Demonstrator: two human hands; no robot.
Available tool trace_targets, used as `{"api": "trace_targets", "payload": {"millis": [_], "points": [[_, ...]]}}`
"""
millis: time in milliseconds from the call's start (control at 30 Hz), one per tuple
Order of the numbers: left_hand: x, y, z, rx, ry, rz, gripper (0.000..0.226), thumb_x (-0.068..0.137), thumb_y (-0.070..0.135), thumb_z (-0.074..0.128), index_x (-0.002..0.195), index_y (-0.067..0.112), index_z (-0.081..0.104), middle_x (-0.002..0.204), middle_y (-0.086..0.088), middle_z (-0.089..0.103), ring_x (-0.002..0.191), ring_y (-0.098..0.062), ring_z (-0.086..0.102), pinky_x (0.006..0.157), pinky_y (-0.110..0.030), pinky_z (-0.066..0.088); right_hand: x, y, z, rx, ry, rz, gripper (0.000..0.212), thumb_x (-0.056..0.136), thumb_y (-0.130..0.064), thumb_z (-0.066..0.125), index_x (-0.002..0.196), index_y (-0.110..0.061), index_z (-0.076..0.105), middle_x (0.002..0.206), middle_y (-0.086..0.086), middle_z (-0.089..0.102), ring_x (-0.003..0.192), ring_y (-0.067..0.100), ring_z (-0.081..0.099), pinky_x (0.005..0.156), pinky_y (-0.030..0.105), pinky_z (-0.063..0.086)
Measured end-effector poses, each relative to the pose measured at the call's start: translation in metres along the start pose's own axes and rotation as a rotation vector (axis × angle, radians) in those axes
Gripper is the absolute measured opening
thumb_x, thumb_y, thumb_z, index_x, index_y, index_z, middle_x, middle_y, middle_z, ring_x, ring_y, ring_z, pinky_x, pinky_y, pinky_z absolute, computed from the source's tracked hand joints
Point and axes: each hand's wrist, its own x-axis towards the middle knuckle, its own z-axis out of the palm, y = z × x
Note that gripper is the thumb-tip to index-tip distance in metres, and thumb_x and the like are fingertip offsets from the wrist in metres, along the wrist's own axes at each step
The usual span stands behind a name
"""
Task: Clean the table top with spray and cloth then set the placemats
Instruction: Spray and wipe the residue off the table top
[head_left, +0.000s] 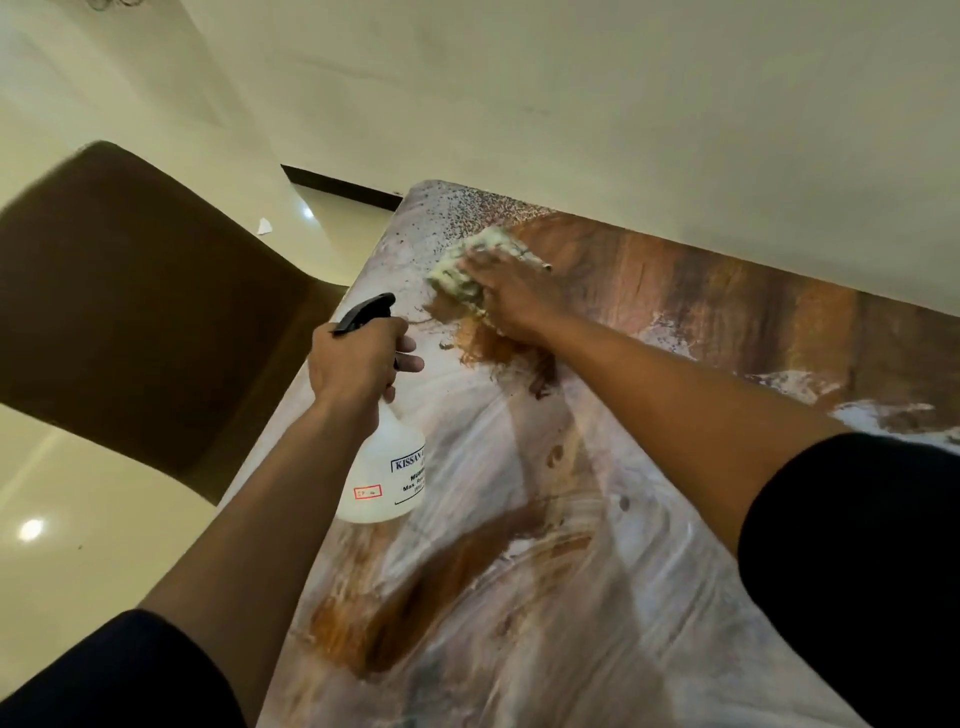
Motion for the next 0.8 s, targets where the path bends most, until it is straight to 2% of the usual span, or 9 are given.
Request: {"api": "trace_targets", "payload": {"millis": [167,267,333,400,467,567,633,700,800], "points": [[0.025,0.009,-0.005,0.027,0.001,-0.028,0.008,0.094,0.017,0.074,0.092,0.025,0.072,0.066,0.000,0.065,0.053,-0.013,0.061,0.046,-0.026,0.037,0.033,0.053,-0.026,0.051,0.058,0.258,0.063,0.103,-0.016,0.043,0.161,-0.032,0.024,0.170,-0.009,0.013,0.157,0.020,0.011,0.125,0.051,0.014],[0.044,0.011,-0.010,0.045,0.023,-0.053,0.005,0.089,0.017,0.076,0.089,0.014,0.072,0.059,0.001,0.057,0.048,-0.015,0.048,0.046,-0.028,0.035,0.053,0.046,-0.020,0.055,0.111,0.356,0.061,0.104,-0.022,0.042,0.162,-0.028,0.022,0.170,-0.007,0.013,0.157,0.021,0.009,0.125,0.053,0.010],[0.052,0.012,-0.013,0.057,0.012,-0.049,0.005,0.090,0.018,0.075,0.091,0.013,0.073,0.060,0.000,0.060,0.049,-0.015,0.051,0.048,-0.028,0.037,0.061,0.026,-0.008,0.026,0.158,0.388,0.060,0.104,-0.030,0.044,0.161,-0.026,0.023,0.169,-0.004,0.017,0.157,0.024,0.011,0.124,0.055,0.009],[0.061,0.016,-0.015,0.061,-0.018,-0.036,0.003,0.094,0.018,0.073,0.096,0.020,0.073,0.066,-0.001,0.070,0.054,-0.015,0.063,0.049,-0.027,0.039,0.065,0.002,0.000,0.013,0.194,0.341,0.060,0.102,-0.024,0.049,0.158,-0.029,0.029,0.167,-0.001,0.026,0.155,0.027,0.019,0.124,0.059,0.011],[0.068,0.021,-0.014,0.063,-0.042,-0.032,0.008,0.096,0.018,0.072,0.099,0.025,0.072,0.070,-0.002,0.073,0.057,-0.016,0.070,0.049,-0.026,0.040,0.067,-0.021,0.003,0.011,0.140,0.187,0.059,0.103,-0.023,0.051,0.157,-0.033,0.031,0.166,-0.002,0.029,0.153,0.027,0.024,0.124,0.058,0.011],[0.080,0.028,-0.008,0.088,-0.002,-0.059,0.006,0.089,0.021,0.076,0.086,0.017,0.073,0.060,0.002,0.065,0.050,-0.014,0.060,0.047,-0.026,0.039,0.072,-0.030,0.009,0.010,-0.026,-0.145,0.058,0.105,-0.025,0.041,0.158,-0.039,0.027,0.168,-0.012,0.018,0.156,0.017,0.013,0.125,0.055,0.008],[0.086,0.030,-0.006,0.086,0.001,-0.081,0.013,0.085,0.023,0.078,0.078,0.016,0.070,0.054,0.003,0.059,0.047,-0.014,0.051,0.046,-0.026,0.038,0.080,-0.011,0.010,0.023,-0.044,-0.188,0.055,0.105,-0.030,0.034,0.158,-0.043,0.025,0.168,-0.015,0.014,0.156,0.017,0.013,0.123,0.057,0.013],[0.090,0.031,-0.006,0.069,-0.008,-0.078,0.008,0.089,0.020,0.077,0.084,0.015,0.073,0.058,0.001,0.064,0.048,-0.013,0.058,0.046,-0.025,0.038,0.091,0.008,0.007,0.021,0.034,-0.019,0.055,0.105,-0.032,0.034,0.157,-0.045,0.023,0.169,-0.010,0.016,0.155,0.024,0.019,0.120,0.058,0.021],[0.093,0.032,-0.009,0.041,-0.024,-0.076,0.003,0.095,0.017,0.073,0.092,0.018,0.072,0.067,0.000,0.070,0.055,-0.014,0.068,0.047,-0.025,0.039,0.102,0.017,-0.001,0.113,0.187,0.238,0.057,0.106,-0.025,0.040,0.158,-0.040,0.026,0.169,-0.011,0.018,0.156,0.020,0.016,0.124,0.052,0.014]]}}
